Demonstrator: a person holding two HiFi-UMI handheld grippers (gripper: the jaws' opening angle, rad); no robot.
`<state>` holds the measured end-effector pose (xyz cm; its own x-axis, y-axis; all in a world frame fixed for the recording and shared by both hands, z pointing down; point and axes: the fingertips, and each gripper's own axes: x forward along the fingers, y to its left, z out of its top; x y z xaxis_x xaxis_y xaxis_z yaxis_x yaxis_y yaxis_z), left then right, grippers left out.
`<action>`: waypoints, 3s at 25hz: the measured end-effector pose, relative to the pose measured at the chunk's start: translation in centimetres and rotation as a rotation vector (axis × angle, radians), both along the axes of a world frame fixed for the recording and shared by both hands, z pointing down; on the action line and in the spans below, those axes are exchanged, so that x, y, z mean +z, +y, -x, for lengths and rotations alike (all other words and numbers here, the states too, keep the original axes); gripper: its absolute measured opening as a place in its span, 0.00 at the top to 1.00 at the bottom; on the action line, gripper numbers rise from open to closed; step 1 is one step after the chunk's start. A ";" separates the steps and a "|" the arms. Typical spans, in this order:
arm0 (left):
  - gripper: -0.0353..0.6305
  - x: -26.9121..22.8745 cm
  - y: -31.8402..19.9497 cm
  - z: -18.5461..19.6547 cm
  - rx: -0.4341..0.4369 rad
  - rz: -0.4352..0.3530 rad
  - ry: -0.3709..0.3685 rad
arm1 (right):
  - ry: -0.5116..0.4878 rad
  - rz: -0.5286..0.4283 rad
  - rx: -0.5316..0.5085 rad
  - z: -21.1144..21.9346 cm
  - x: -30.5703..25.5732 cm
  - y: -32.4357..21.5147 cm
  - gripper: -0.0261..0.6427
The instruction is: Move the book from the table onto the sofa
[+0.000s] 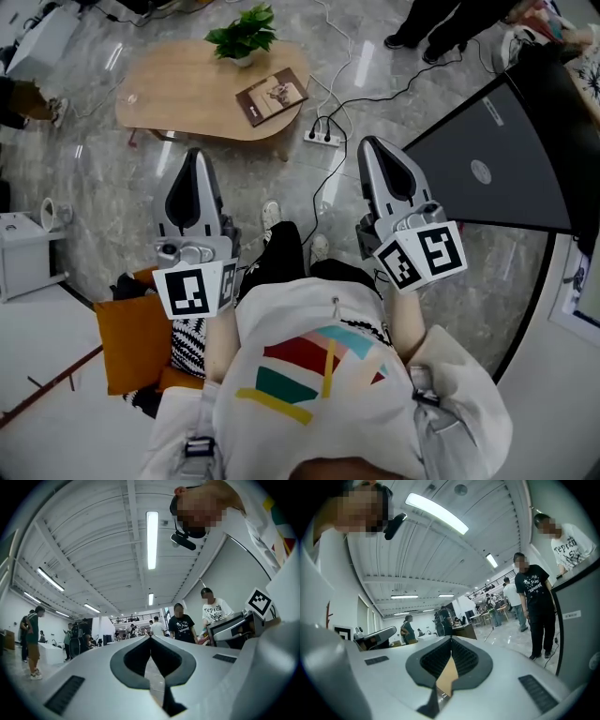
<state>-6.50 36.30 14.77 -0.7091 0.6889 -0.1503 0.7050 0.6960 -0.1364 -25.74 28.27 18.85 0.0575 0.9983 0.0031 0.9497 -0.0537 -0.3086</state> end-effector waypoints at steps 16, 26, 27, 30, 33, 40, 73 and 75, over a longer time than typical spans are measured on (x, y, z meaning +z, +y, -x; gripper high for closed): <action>0.94 5.7 18.9 4.5 0.045 -0.081 -0.030 | 0.027 -0.090 0.009 3.2 4.2 17.5 0.94; 0.94 7.9 31.1 9.2 0.113 -0.094 -0.017 | 0.007 -0.127 0.048 6.0 5.6 29.0 0.94; 0.94 8.5 31.7 9.8 0.112 -0.105 -0.011 | 0.012 -0.129 0.054 6.8 5.9 29.6 0.94; 0.94 11.1 32.9 11.8 0.122 -0.134 0.030 | 0.040 -0.133 0.061 9.3 7.4 31.2 0.94; 0.94 13.8 34.3 14.0 0.104 -0.130 0.050 | 0.065 -0.149 0.039 11.6 10.5 33.1 0.94; 0.94 28.2 37.3 16.7 0.076 -0.288 0.141 | 0.038 -0.227 -0.003 14.1 21.0 37.3 0.94; 0.94 62.1 34.2 15.8 0.070 -0.833 0.605 | 0.356 -0.514 -0.115 12.2 50.3 37.7 0.92; 0.94 62.2 34.2 15.9 0.070 -0.834 0.610 | 0.363 -0.517 -0.116 12.4 50.5 37.8 0.89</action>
